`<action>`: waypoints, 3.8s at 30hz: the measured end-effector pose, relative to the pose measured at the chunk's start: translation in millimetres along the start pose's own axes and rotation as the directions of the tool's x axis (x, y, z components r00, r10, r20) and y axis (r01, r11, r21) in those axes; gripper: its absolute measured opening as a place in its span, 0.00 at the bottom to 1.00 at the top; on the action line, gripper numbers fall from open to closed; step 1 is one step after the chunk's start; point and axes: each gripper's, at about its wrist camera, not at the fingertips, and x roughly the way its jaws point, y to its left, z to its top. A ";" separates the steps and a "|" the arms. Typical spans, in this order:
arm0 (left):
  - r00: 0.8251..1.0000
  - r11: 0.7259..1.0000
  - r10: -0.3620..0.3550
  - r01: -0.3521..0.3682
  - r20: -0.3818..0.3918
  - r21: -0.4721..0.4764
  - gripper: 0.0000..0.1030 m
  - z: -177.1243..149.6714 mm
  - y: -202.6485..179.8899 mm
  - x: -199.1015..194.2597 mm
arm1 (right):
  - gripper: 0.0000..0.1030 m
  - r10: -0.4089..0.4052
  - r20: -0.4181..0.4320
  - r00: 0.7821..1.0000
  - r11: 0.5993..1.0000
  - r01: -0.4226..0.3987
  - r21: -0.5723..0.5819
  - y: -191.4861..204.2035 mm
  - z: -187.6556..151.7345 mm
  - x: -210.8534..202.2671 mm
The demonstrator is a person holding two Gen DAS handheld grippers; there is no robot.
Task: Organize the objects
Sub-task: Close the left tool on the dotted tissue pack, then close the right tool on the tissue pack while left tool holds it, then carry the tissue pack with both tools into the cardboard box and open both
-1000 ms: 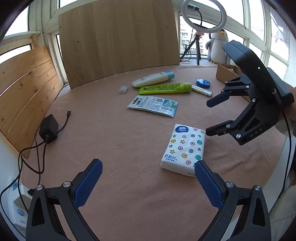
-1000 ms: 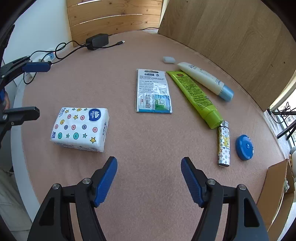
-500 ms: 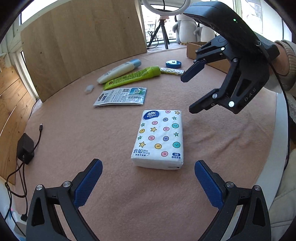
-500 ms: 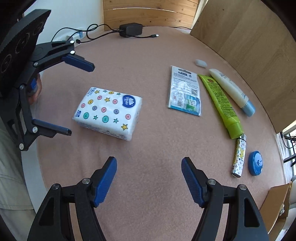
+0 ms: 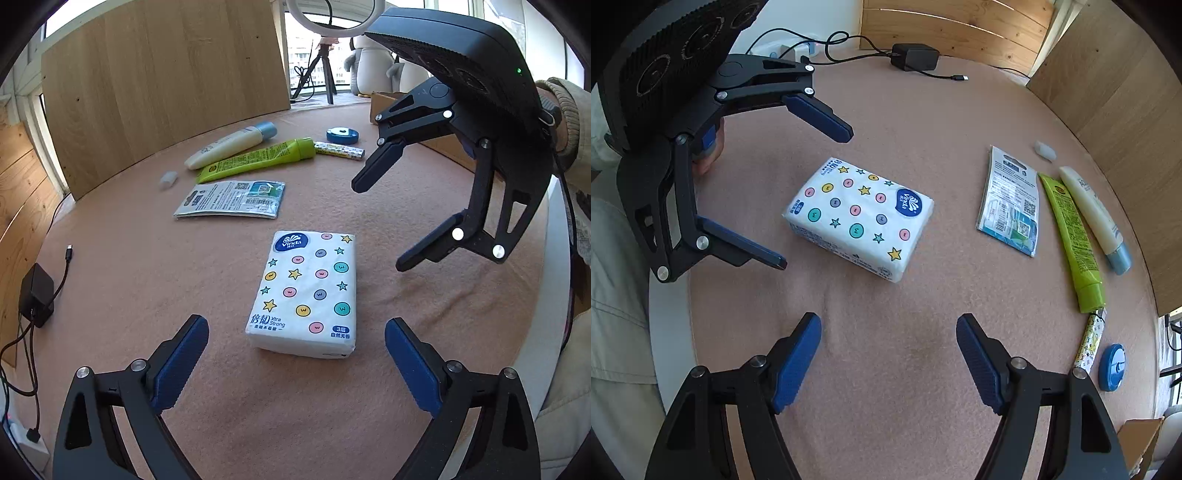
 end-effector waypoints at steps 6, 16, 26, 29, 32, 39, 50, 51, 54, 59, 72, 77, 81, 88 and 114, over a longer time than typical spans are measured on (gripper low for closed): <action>1.000 0.999 -0.028 0.027 -0.012 -0.028 0.74 0.3 3.8 4.9 | 0.70 -0.123 -0.042 0.992 0.987 0.127 0.101 -50.4 6.0 7.3; 0.985 0.981 -0.173 0.174 -0.020 0.082 0.56 -16.0 -8.4 -11.3 | 0.70 0.059 -0.031 0.998 0.998 -0.060 -0.033 -7.9 14.7 4.5; 0.974 0.950 -0.217 0.227 -0.070 0.213 0.55 -26.8 -33.9 -19.8 | 0.70 0.119 -0.044 0.992 0.954 -0.127 -0.271 41.6 -18.1 -11.9; 0.976 0.949 -0.206 0.218 -0.078 0.229 0.56 -28.1 -34.5 -22.6 | 0.70 0.117 -0.056 0.992 0.887 -0.129 -0.443 48.6 -11.7 -8.4; 0.975 0.943 -0.207 0.222 -0.083 0.248 0.56 -29.8 -34.5 -24.9 | 0.70 0.121 -0.076 0.990 0.813 -0.143 -0.564 46.3 2.4 -0.1; 0.970 0.931 -0.230 0.243 -0.080 0.271 0.55 -34.9 -32.8 -29.9 | 0.70 0.186 -0.139 0.973 0.708 -0.230 -0.668 47.4 26.1 15.8; 0.968 0.916 -0.232 0.251 -0.096 0.315 0.54 -25.9 -44.1 -61.4 | 0.48 0.247 -0.163 0.955 0.744 -0.294 -0.600 56.7 32.7 6.4; 0.969 0.913 -0.226 0.247 -0.099 0.326 0.54 -21.1 -46.5 -67.6 | 0.47 0.245 -0.155 0.957 0.747 -0.288 -0.599 57.7 32.2 1.5; 0.972 0.900 -0.212 0.234 -0.100 0.368 0.54 -3.9 -53.0 -84.7 | 0.47 0.238 -0.120 0.964 0.757 -0.262 -0.599 58.0 31.4 -18.5; 0.973 0.859 -0.208 0.230 -0.098 0.458 0.54 37.1 -61.8 -93.7 | 0.47 0.201 -0.063 0.978 0.779 -0.199 -0.594 55.9 27.5 -57.8; 0.960 0.714 -0.259 0.265 -0.107 0.648 0.54 134.7 -114.3 -61.5 | 0.47 0.040 -0.027 0.999 0.870 -0.048 -0.491 9.7 -30.1 -127.5; 0.949 0.646 -0.290 0.287 -0.120 0.707 0.54 166.8 -146.8 -36.7 | 0.47 -0.005 -0.043 0.999 0.902 -0.014 -0.431 -10.4 -60.7 -141.2; 0.937 0.599 -0.324 0.309 -0.129 0.739 0.54 193.1 -179.7 -19.5 | 0.47 -0.034 -0.059 0.998 0.924 0.009 -0.383 -23.0 -82.4 -146.5; 0.919 0.517 -0.364 0.336 -0.154 0.787 0.54 234.8 -223.9 17.0 | 0.47 -0.073 -0.071 0.995 0.955 0.049 -0.292 -47.8 -130.0 -163.1; 0.921 0.568 -0.374 0.321 -0.110 0.758 0.94 311.9 -306.1 122.4 | 0.50 -0.126 -0.174 0.977 0.987 0.105 -0.121 -126.3 -244.6 -174.7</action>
